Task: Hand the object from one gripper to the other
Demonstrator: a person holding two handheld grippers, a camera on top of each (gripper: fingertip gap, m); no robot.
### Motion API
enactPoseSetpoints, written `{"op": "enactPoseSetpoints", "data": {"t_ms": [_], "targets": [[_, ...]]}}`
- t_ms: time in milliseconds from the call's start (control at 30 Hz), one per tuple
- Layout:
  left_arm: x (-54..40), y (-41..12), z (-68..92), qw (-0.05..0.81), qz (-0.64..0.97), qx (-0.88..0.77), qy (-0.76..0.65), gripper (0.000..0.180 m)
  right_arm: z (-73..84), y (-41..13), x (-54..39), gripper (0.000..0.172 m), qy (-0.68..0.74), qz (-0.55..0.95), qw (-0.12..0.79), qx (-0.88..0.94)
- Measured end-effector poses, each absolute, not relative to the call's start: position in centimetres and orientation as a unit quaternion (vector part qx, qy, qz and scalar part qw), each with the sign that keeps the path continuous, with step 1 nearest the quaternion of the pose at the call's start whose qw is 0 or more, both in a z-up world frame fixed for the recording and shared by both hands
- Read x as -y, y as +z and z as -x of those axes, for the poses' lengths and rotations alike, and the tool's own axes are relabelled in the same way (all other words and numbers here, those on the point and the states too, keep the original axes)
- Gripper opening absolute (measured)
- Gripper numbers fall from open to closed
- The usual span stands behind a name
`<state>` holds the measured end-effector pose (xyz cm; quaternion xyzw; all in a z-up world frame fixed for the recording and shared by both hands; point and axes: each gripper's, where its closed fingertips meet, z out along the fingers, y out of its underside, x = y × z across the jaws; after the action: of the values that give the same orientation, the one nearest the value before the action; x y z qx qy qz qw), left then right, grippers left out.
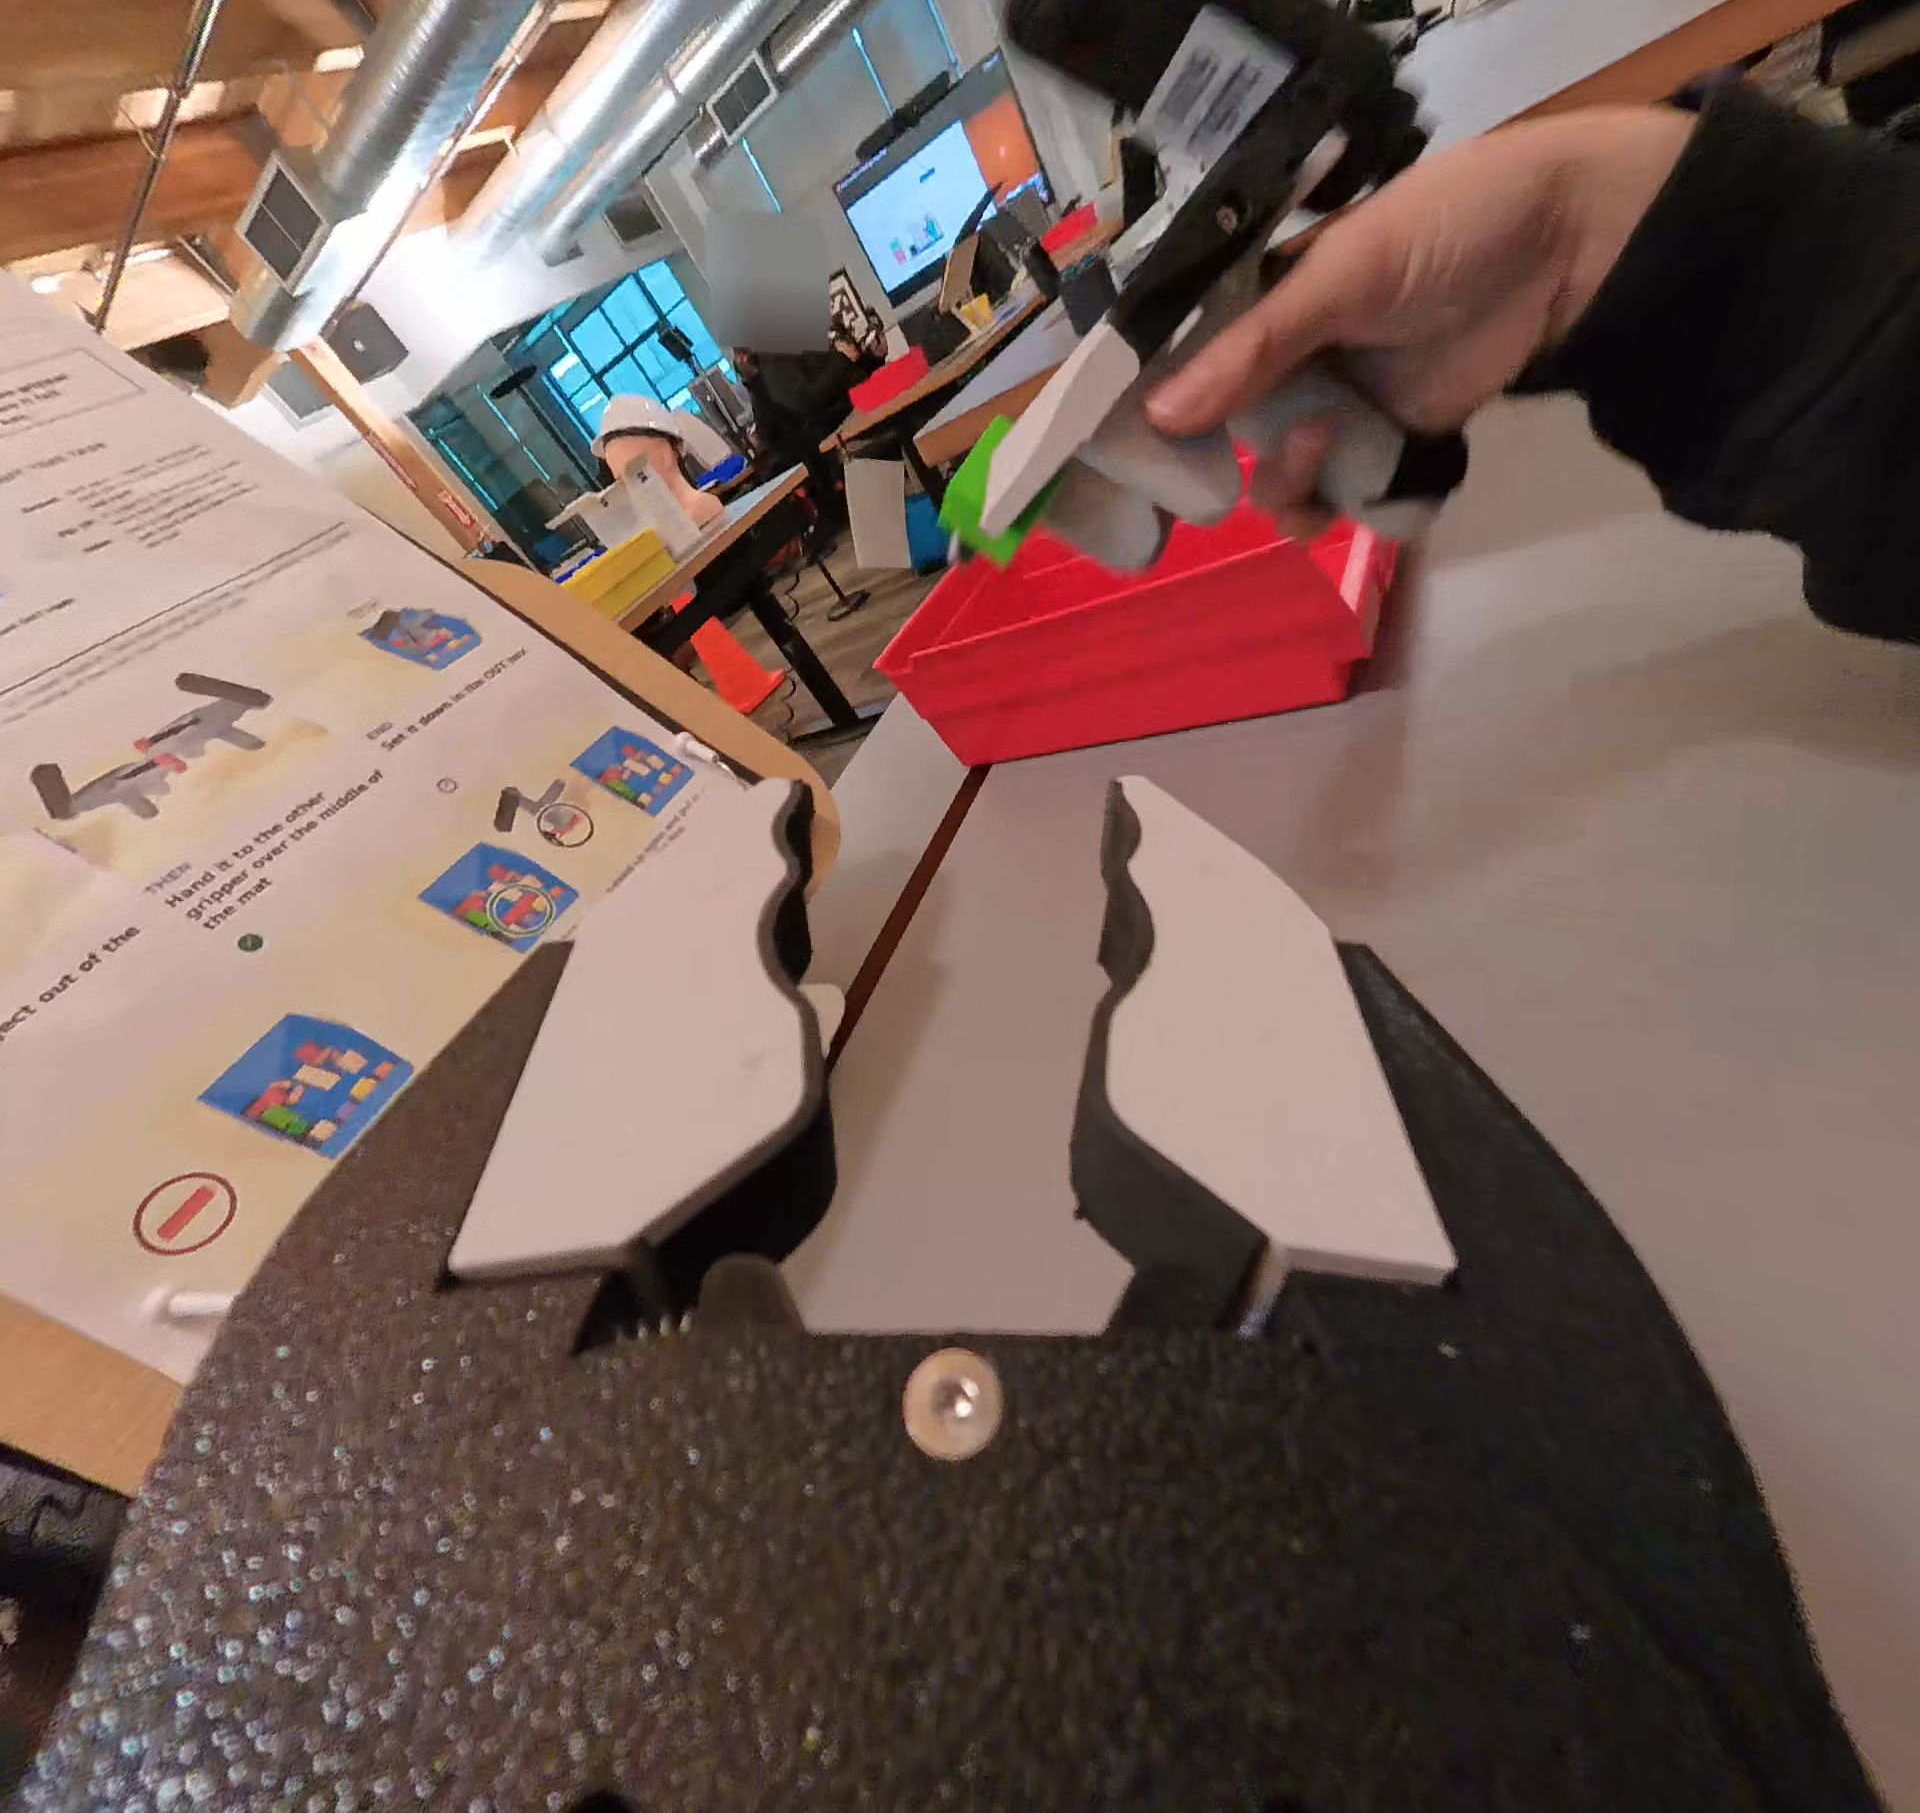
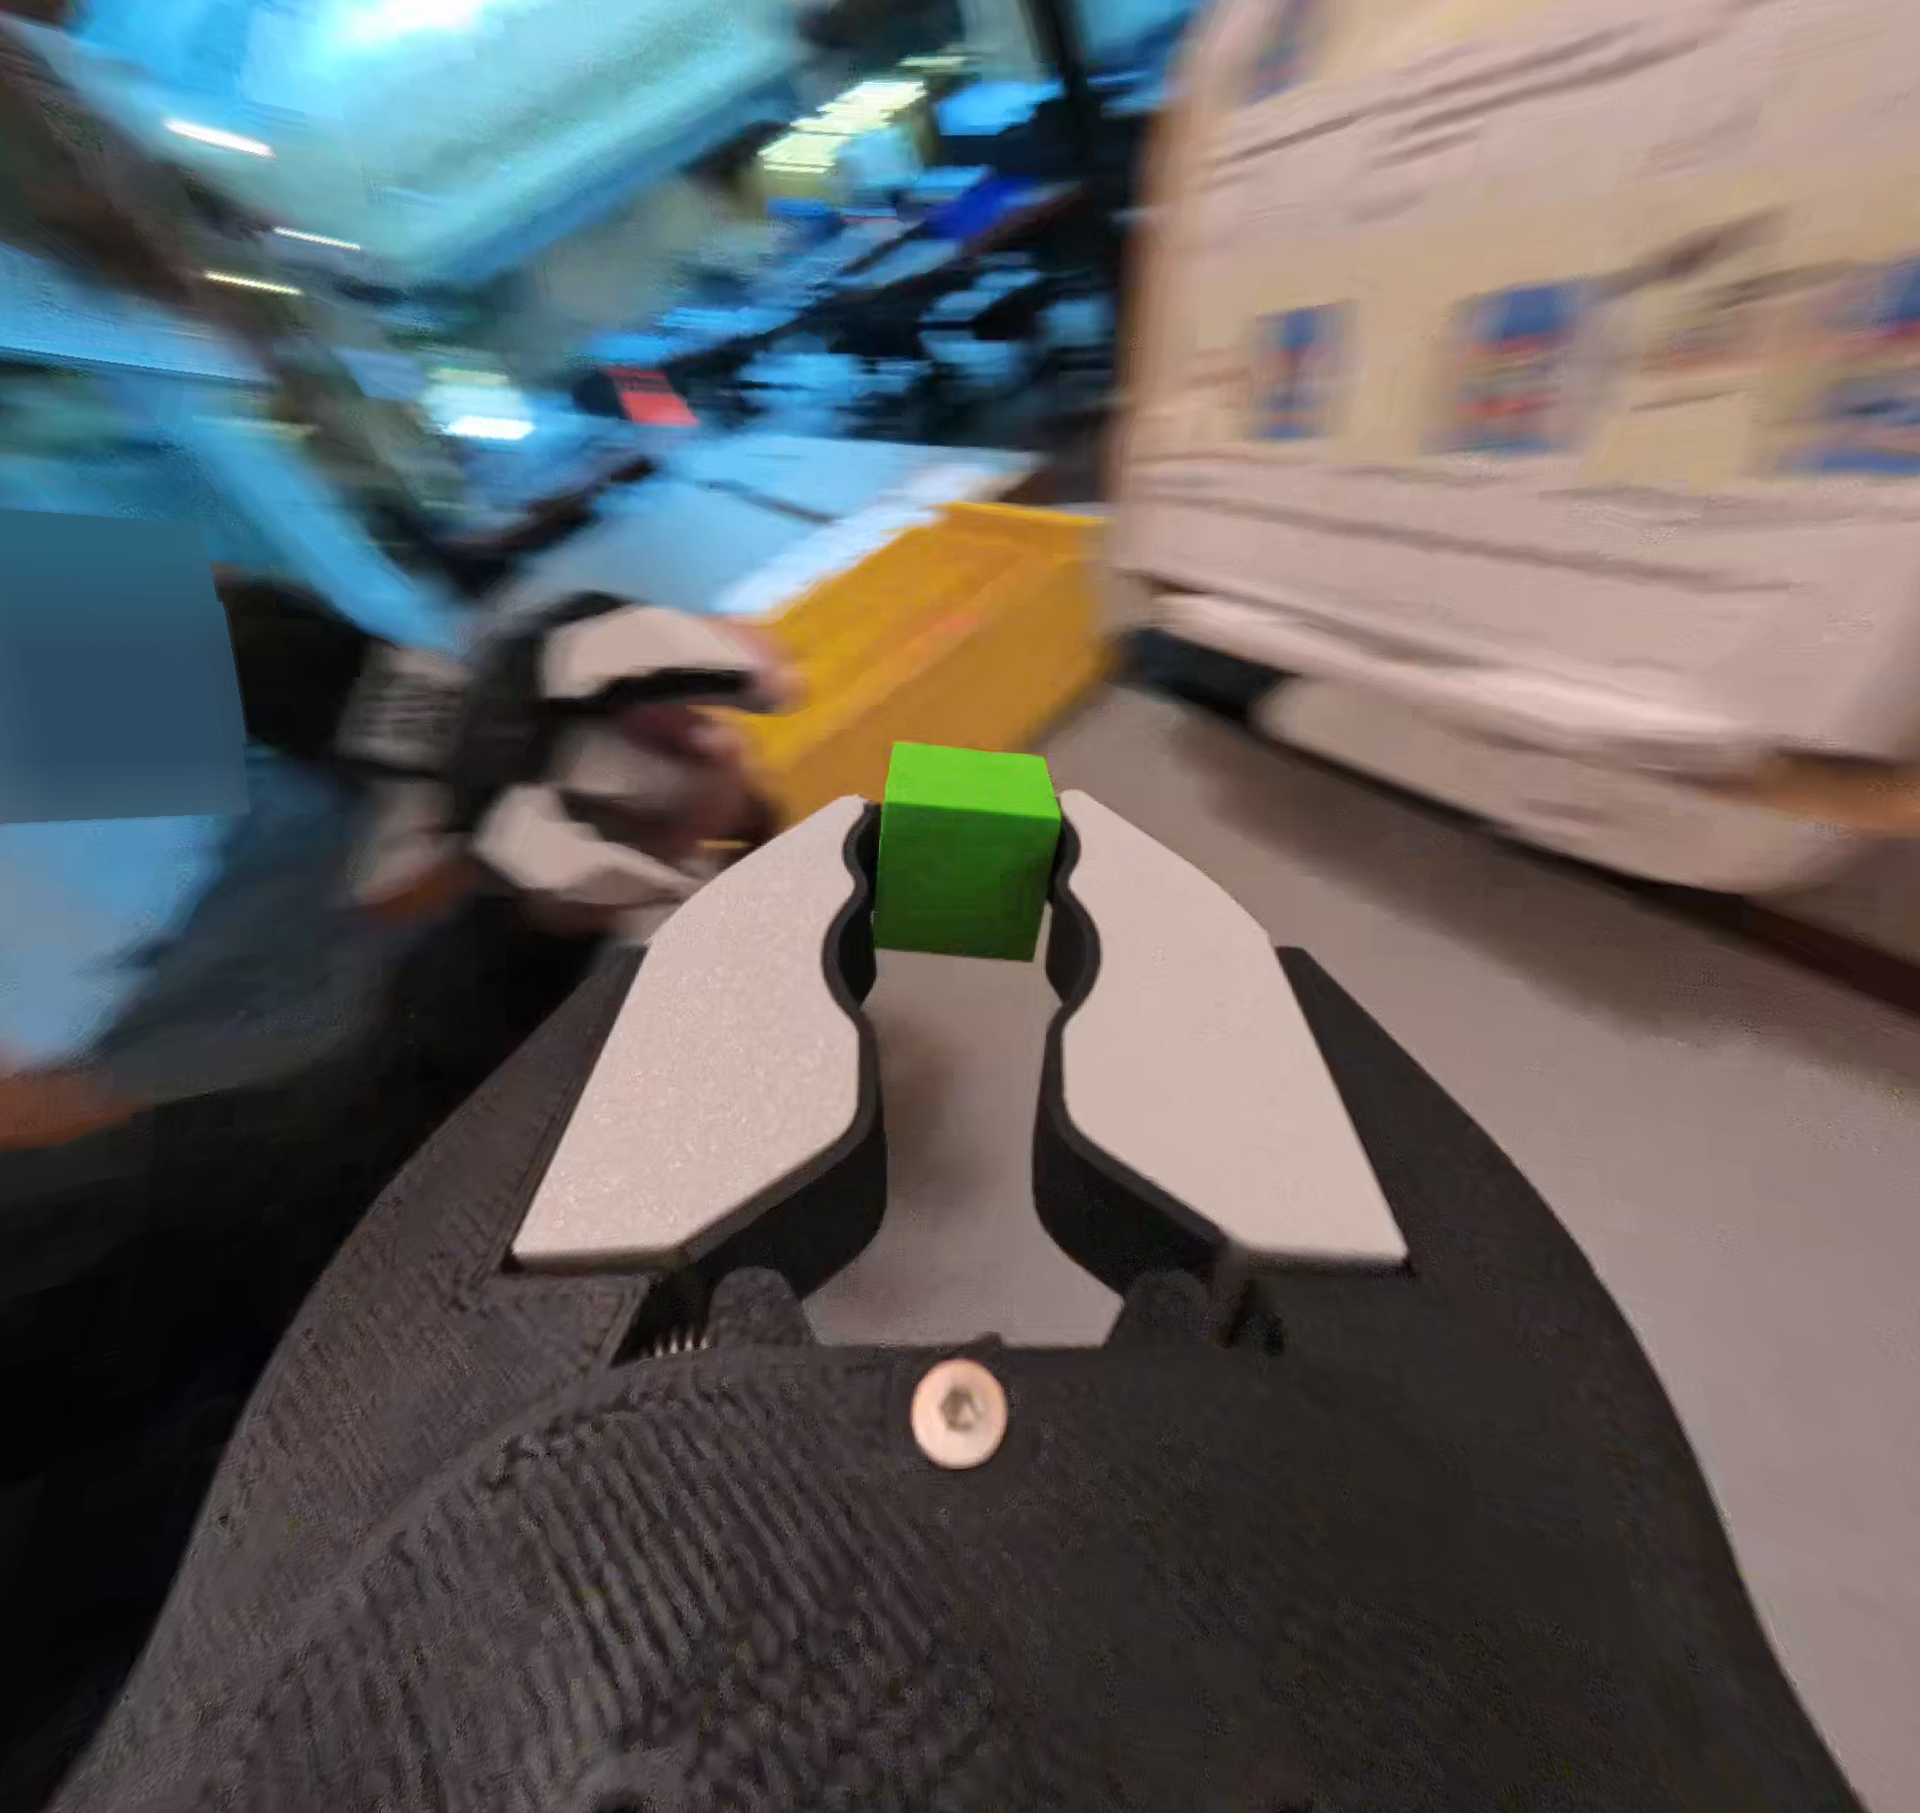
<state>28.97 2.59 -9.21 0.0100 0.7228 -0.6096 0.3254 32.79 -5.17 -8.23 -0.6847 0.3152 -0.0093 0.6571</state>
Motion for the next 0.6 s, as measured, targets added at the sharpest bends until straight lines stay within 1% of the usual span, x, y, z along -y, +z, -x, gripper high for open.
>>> {"op": "enactPoseSetpoints", "data": {"t_ms": [100,167,233,300,433,600], "targets": [[-2.4,-9.8,-29.5,0.33,0.002,-0.736,-0.592,0.049,-36.4,-9.7,16.8,0.03,-0.243,0.681,0.533,-0.44],[-2.1,-10.4,-29.6,0.329,0.002,-0.747,-0.577,0.047,-36.9,-11.6,23.7,0.03,-0.314,0.665,0.448,-0.509],[-1.8,-11.0,-29.8,0.326,0.004,-0.756,-0.568,0.045,-36.7,-15.0,28.0,0.03,-0.311,0.668,0.374,-0.563],[-1.6,-11.3,-29.8,0.316,0.01,-0.76,-0.568,0.044,-36.6,-18.2,30.3,0.03,-0.288,0.674,0.327,-0.596],[-1.6,-11.8,-30.6,0.318,0.036,-0.765,-0.559,0.044,-36.8,-22.2,30.7,0.031,-0.248,0.697,0.28,-0.612],[-2.0,-12.7,-32.0,0.312,0.083,-0.772,-0.547,0.042,-36.9,-23.8,29.9,0.031,-0.228,0.713,0.259,-0.61]]}}
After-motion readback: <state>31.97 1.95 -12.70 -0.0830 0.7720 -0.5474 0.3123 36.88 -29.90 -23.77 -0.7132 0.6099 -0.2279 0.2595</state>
